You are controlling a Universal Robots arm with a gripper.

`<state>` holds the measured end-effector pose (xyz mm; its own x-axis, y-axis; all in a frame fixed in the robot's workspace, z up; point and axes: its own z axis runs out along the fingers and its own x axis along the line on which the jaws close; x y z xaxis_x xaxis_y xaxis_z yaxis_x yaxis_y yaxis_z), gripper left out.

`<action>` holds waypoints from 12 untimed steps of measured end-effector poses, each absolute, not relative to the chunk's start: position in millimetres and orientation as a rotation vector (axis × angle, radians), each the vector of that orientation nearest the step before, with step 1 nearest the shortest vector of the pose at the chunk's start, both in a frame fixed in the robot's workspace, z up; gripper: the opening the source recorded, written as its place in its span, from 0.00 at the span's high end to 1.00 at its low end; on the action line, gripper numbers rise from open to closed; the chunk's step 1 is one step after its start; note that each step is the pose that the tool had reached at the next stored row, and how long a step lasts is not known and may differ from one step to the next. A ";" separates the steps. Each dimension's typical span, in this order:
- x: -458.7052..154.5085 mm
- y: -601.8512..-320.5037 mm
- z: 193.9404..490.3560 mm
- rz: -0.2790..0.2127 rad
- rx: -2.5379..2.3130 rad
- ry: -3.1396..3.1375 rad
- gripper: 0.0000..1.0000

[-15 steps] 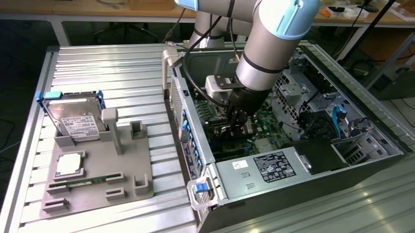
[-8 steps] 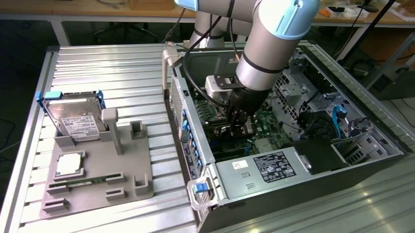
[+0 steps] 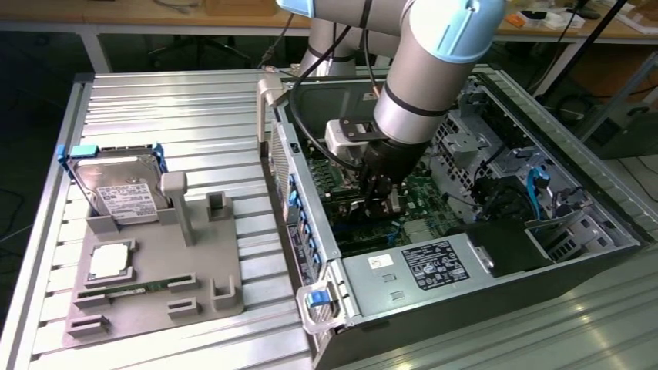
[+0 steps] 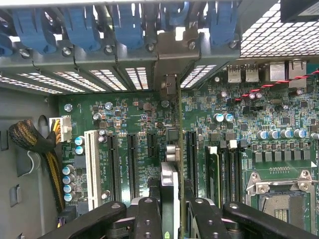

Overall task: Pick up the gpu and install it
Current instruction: 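Insert the gpu into the slot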

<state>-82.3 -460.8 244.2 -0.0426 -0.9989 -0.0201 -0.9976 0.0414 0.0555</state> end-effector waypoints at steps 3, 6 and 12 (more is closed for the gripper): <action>-82.5 -460.8 243.4 -0.084 2.157 -2.249 0.73; -82.5 -460.8 243.1 -0.084 2.157 -2.250 0.73; -82.5 -460.8 243.1 -0.084 2.157 -2.250 0.73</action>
